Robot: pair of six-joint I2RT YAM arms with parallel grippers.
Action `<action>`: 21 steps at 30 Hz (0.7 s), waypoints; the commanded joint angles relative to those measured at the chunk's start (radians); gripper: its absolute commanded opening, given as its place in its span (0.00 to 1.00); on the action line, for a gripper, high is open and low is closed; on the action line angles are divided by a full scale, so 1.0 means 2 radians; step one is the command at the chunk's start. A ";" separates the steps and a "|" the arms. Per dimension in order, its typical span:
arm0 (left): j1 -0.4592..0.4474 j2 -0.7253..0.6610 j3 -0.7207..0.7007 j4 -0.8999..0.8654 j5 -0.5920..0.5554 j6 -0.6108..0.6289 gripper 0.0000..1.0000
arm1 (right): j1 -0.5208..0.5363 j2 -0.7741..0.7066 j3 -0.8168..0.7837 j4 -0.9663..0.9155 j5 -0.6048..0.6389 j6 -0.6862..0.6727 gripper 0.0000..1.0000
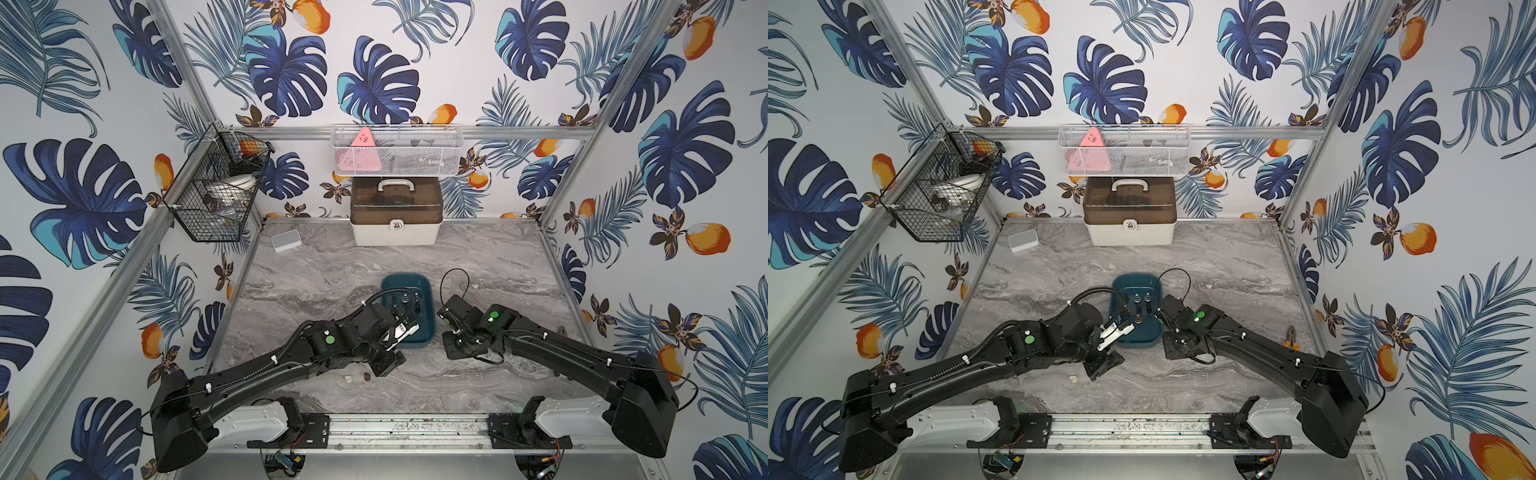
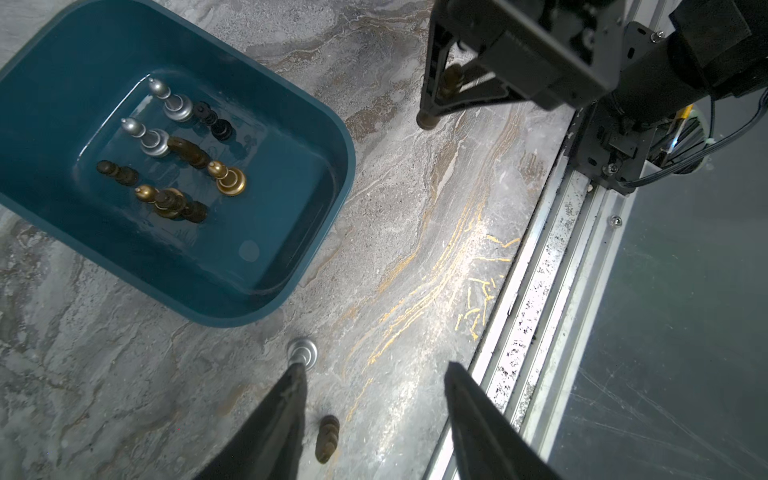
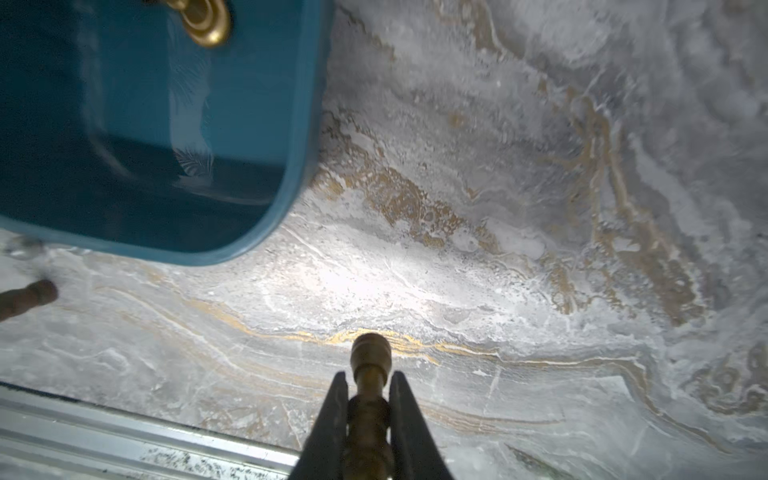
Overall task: Put the chess pieces into the storage box
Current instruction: Pick up the chess piece at the center of the board, then place the chess piece in the storage box.
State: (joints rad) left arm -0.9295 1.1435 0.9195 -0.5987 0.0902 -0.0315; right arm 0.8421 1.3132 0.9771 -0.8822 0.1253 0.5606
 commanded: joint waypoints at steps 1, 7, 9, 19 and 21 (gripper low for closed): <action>0.015 -0.003 0.007 0.003 -0.019 -0.008 0.56 | -0.004 0.011 0.049 -0.032 0.020 -0.022 0.11; 0.056 -0.007 0.005 0.011 -0.010 -0.019 0.56 | -0.014 0.092 0.161 -0.032 -0.008 -0.069 0.11; 0.065 -0.009 0.005 0.010 -0.016 -0.023 0.56 | -0.019 0.130 0.189 -0.032 -0.021 -0.078 0.11; 0.108 -0.013 0.002 0.015 -0.017 -0.029 0.56 | -0.049 0.254 0.253 -0.005 -0.053 -0.103 0.10; 0.116 -0.009 0.002 0.016 -0.011 -0.031 0.56 | -0.052 0.266 0.257 -0.002 -0.048 -0.105 0.10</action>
State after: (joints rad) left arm -0.7113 1.1179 0.9226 -0.5823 0.0494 -0.0811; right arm 0.7433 1.8252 1.4754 -0.9039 0.0402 0.3733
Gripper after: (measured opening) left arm 0.565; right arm 0.186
